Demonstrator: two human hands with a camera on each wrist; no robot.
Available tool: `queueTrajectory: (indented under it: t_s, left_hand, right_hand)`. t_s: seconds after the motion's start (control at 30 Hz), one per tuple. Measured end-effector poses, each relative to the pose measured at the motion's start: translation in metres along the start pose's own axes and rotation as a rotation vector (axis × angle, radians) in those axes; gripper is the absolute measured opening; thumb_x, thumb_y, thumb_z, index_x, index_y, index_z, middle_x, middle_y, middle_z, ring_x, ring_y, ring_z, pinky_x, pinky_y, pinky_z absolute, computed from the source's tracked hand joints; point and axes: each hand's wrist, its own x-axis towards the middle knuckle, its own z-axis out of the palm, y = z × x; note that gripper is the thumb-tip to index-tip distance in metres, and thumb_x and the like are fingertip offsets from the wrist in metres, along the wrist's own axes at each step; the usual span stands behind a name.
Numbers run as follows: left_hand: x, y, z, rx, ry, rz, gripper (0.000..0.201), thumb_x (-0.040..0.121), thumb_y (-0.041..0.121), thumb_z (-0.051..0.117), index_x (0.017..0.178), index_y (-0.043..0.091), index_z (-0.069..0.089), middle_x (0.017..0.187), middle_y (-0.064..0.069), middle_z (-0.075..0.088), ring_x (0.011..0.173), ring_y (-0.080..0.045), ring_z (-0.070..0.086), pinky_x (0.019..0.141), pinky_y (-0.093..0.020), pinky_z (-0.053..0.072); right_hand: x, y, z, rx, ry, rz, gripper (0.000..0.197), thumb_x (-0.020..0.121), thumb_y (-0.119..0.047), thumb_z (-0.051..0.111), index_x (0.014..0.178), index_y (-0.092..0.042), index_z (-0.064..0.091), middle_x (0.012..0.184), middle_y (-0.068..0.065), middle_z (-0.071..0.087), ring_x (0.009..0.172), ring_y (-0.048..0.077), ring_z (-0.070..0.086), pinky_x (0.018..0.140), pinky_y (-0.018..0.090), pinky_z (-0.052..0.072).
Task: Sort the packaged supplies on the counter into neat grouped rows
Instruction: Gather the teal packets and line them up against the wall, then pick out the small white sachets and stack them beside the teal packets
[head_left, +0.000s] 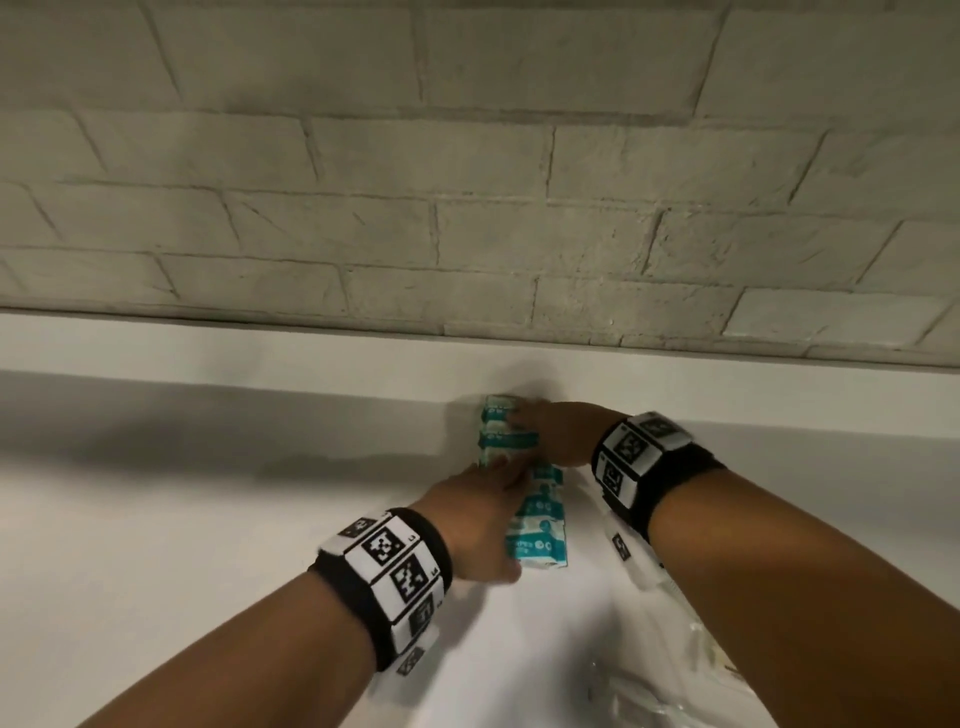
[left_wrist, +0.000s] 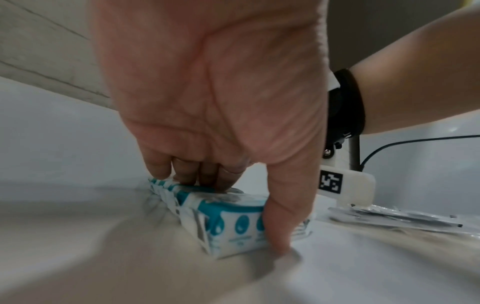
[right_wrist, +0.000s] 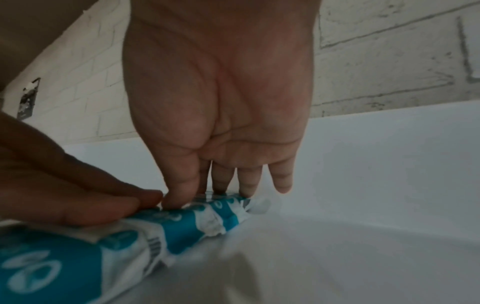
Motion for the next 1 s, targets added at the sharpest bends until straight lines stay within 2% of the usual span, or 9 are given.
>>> queueTrajectory:
  t_s: [0.07, 0.13, 0.2, 0.3, 0.5, 0.6, 0.67, 0.87, 1.0]
  left_hand:
    - [-0.004, 0.004, -0.004, 0.067, -0.030, 0.011, 0.090, 0.077, 0.040, 0.066, 0.150, 0.023, 0.018, 0.155, -0.004, 0.027, 0.136, -0.028, 0.037, 0.108, -0.035, 0.037]
    - [-0.015, 0.009, -0.008, 0.108, -0.025, 0.034, 0.086, 0.080, 0.046, 0.064, 0.150, 0.021, 0.021, 0.156, -0.007, 0.025, 0.141, -0.029, 0.027, 0.116, -0.041, 0.026]
    - [-0.027, 0.012, -0.009, 0.119, 0.071, 0.059, 0.082, 0.082, 0.046, 0.062, 0.149, 0.015, 0.027, 0.153, -0.009, 0.031, 0.139, -0.029, 0.032, 0.115, -0.039, 0.027]
    - [-0.046, 0.041, -0.001, 0.102, 0.165, 0.121, 0.066, 0.086, 0.042, 0.058, 0.144, 0.015, 0.041, 0.146, -0.007, 0.044, 0.130, -0.027, 0.045, 0.109, -0.035, 0.035]
    - [-0.069, 0.123, 0.022, 0.097, 0.020, 0.345, 0.057, 0.092, 0.035, 0.053, 0.145, 0.026, 0.036, 0.151, 0.000, 0.036, 0.137, -0.020, 0.036, 0.110, -0.032, 0.032]
    - [-0.077, 0.145, 0.037, 0.036, -0.119, 0.263, 0.068, 0.092, 0.044, 0.052, 0.151, 0.032, 0.021, 0.161, 0.004, 0.013, 0.145, -0.017, 0.020, 0.117, -0.032, 0.022]
    - [-0.083, 0.152, 0.045, 0.038, -0.169, 0.218, 0.071, 0.092, 0.047, 0.050, 0.152, 0.032, 0.016, 0.162, 0.006, 0.008, 0.147, -0.016, 0.015, 0.118, -0.034, 0.018]
    - [-0.107, 0.150, 0.056, 0.039, -0.130, 0.135, 0.061, 0.090, 0.046, 0.053, 0.145, 0.033, 0.031, 0.151, 0.006, 0.031, 0.136, -0.016, 0.035, 0.111, -0.036, 0.032]
    - [-0.113, 0.166, 0.057, 0.144, -0.087, 0.072, 0.060, 0.092, 0.043, 0.050, 0.147, 0.028, 0.031, 0.156, 0.002, 0.024, 0.140, -0.018, 0.028, 0.115, -0.033, 0.021]
  right_hand:
    - [-0.012, 0.003, 0.001, 0.110, 0.025, -0.008, 0.056, 0.097, -0.026, 0.053, 0.147, -0.012, 0.033, 0.147, 0.013, 0.040, 0.135, 0.031, 0.040, 0.114, 0.039, 0.029]
    - [-0.035, 0.008, -0.002, 0.139, 0.078, -0.007, 0.063, 0.097, -0.024, 0.054, 0.151, -0.014, 0.024, 0.152, 0.007, 0.033, 0.141, 0.026, 0.032, 0.116, 0.031, 0.022]
    - [-0.064, 0.015, -0.006, 0.154, 0.139, 0.015, 0.064, 0.097, -0.029, 0.054, 0.152, -0.023, 0.022, 0.156, 0.003, 0.029, 0.142, 0.020, 0.029, 0.113, 0.026, 0.021]
    - [-0.122, 0.032, 0.001, 0.250, 0.098, 0.099, 0.059, 0.095, -0.040, 0.054, 0.149, -0.035, 0.030, 0.154, -0.004, 0.034, 0.137, 0.018, 0.038, 0.112, 0.028, 0.028]
    - [-0.233, 0.054, 0.041, 0.073, -0.018, 0.323, 0.044, 0.097, -0.039, 0.049, 0.140, -0.027, 0.049, 0.147, -0.004, 0.045, 0.132, 0.017, 0.044, 0.107, 0.030, 0.032]
    - [-0.279, 0.067, 0.074, -0.036, -0.088, 0.478, 0.041, 0.094, -0.029, 0.052, 0.134, -0.020, 0.053, 0.139, 0.000, 0.053, 0.125, 0.020, 0.050, 0.099, 0.030, 0.040]
    - [-0.306, 0.077, 0.094, -0.004, -0.097, 0.529, 0.049, 0.091, -0.029, 0.059, 0.138, -0.024, 0.048, 0.141, -0.003, 0.049, 0.126, 0.018, 0.048, 0.097, 0.029, 0.040]
    - [-0.350, 0.118, 0.131, 0.130, -0.081, 0.480, 0.061, 0.081, -0.014, 0.070, 0.132, -0.042, 0.052, 0.140, -0.018, 0.047, 0.124, 0.013, 0.047, 0.105, 0.033, 0.040]
    - [-0.367, 0.137, 0.129, 0.146, 0.086, 0.405, 0.056, 0.086, -0.015, 0.066, 0.136, -0.033, 0.051, 0.145, -0.010, 0.045, 0.133, 0.015, 0.041, 0.111, 0.032, 0.032]
